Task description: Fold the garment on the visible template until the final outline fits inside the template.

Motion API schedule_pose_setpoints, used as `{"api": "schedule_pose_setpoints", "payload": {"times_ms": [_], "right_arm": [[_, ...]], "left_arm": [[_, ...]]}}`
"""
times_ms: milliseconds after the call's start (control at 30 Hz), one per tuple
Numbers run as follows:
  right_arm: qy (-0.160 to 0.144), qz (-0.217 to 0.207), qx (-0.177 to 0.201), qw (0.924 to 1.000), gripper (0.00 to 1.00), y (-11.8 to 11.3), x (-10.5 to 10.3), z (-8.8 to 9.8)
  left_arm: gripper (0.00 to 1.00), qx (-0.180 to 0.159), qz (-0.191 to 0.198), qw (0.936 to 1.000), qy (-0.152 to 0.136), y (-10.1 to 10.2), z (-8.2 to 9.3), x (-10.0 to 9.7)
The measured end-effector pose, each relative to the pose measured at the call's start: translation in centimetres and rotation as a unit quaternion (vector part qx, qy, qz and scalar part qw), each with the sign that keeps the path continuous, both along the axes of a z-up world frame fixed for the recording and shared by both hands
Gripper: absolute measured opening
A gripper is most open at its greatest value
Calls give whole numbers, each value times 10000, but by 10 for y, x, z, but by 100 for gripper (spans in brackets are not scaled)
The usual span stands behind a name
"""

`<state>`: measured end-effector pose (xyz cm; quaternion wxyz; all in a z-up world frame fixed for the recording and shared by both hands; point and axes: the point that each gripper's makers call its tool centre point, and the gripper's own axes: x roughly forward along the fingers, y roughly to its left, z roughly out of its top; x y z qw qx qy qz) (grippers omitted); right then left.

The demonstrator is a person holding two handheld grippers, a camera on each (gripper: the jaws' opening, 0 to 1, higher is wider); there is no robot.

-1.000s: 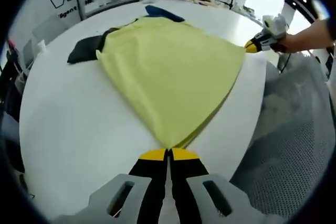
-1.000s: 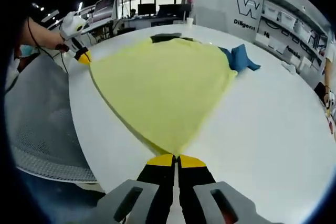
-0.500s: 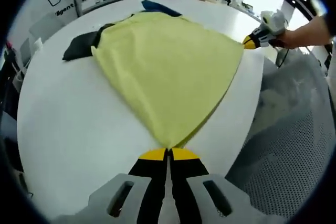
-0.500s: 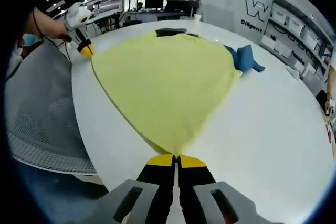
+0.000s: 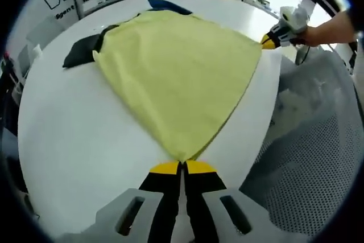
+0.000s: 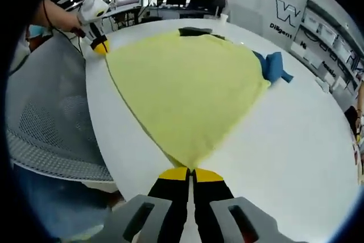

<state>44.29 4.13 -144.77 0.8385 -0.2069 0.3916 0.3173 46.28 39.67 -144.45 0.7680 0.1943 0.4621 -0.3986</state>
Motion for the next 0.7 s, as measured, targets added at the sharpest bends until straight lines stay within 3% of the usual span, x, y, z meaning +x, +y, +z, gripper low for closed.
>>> {"api": "schedule_pose_setpoints", "payload": {"times_ms": [700], "right_arm": [[110, -160, 168, 9997, 0, -1, -4, 4]], "left_arm": [[2, -35, -55, 10000, 54, -1, -1, -7]]}}
